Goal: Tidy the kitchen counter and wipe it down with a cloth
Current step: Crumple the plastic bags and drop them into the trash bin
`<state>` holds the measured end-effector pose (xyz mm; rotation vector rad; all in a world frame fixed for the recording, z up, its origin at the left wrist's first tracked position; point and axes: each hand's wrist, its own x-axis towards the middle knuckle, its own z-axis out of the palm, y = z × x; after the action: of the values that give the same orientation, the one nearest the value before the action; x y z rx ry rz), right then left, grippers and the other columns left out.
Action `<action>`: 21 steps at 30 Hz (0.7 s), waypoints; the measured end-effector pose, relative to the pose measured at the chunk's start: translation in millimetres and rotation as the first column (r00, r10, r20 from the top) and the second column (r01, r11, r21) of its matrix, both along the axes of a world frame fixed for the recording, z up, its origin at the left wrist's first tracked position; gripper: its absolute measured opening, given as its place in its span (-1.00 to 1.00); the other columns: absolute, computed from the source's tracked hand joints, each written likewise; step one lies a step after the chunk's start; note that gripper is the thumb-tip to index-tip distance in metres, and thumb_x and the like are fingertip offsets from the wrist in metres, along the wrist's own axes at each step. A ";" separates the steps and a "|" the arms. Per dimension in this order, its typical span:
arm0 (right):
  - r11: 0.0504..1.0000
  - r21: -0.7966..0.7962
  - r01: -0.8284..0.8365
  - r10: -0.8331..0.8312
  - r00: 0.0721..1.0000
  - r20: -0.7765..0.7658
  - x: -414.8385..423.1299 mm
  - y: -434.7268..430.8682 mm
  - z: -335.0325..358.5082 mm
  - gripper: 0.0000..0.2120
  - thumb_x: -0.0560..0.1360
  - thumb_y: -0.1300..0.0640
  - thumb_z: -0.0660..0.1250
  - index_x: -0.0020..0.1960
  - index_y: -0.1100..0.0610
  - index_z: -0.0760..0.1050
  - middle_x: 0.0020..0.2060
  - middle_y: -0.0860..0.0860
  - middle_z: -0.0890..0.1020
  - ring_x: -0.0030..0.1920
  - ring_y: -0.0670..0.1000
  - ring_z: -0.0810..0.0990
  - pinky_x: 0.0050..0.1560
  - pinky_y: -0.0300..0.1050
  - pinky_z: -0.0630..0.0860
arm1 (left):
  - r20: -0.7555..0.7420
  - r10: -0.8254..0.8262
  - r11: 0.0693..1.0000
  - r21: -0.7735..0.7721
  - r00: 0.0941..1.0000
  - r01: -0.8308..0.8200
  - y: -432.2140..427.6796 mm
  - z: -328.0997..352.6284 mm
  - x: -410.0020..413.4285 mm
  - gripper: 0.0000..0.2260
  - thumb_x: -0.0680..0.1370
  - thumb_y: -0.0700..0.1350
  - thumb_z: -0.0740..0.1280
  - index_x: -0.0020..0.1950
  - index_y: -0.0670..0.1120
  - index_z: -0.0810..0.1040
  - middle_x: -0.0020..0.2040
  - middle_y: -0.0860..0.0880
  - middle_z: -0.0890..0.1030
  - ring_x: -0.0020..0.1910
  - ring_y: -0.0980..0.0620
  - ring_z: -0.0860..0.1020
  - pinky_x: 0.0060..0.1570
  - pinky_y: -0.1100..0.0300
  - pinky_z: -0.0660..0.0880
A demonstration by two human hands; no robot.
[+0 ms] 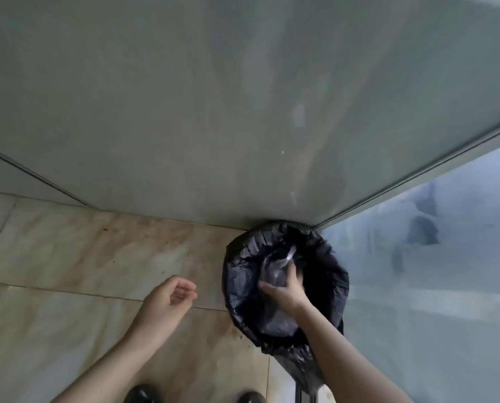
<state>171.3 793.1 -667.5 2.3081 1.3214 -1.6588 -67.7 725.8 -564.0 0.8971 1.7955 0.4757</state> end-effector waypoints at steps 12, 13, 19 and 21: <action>0.972 0.190 -0.142 0.164 0.981 -0.105 -62.8 -67.8 401.0 -0.73 0.48 0.21 0.33 0.17 0.22 0.46 0.05 0.08 0.58 0.07 0.04 0.53 0.07 -0.17 0.41 | 0.082 0.237 0.970 0.035 0.968 -0.241 -64.1 319.4 -26.6 -0.86 0.48 -0.25 0.36 -0.17 -0.02 0.50 -0.16 0.01 0.57 -0.10 0.02 0.54 -0.20 0.40 0.39; 0.949 0.235 -0.210 0.239 0.965 -0.104 -72.5 -71.1 431.1 -0.75 0.48 0.20 0.33 0.15 0.20 0.47 0.01 0.05 0.57 0.05 0.00 0.53 0.08 -0.19 0.42 | 0.077 0.262 0.961 0.071 0.962 -0.268 -72.2 346.7 -31.1 -0.84 0.48 -0.28 0.35 -0.19 -0.02 0.49 -0.18 0.02 0.56 -0.14 0.03 0.52 -0.21 0.44 0.39; 0.664 0.455 -0.594 0.689 0.722 -0.062 -157.6 -93.1 548.4 -0.80 0.46 0.21 0.35 0.08 0.18 0.49 -0.06 0.02 0.60 -0.01 0.01 0.56 0.05 -0.18 0.45 | 0.049 0.466 0.858 0.218 0.883 -0.465 -135.8 451.9 -69.4 -0.77 0.47 -0.35 0.33 -0.24 -0.03 0.49 -0.24 0.03 0.55 -0.25 0.19 0.52 -0.19 0.44 0.40; 0.554 0.491 -0.673 0.788 0.613 -0.049 -197.4 -101.7 575.4 -0.79 0.47 0.21 0.34 0.09 0.20 0.48 0.00 0.04 0.60 0.04 0.00 0.55 0.10 -0.17 0.44 | 0.040 0.542 0.809 0.248 0.840 -0.533 -166.0 474.4 -87.3 -0.79 0.47 -0.34 0.33 -0.23 -0.04 0.50 -0.26 0.04 0.56 -0.29 0.27 0.52 -0.19 0.39 0.40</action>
<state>-26.1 691.4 -92.1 1.2354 2.4733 -1.4551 -155.0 559.8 -89.6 0.5418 2.0468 1.0787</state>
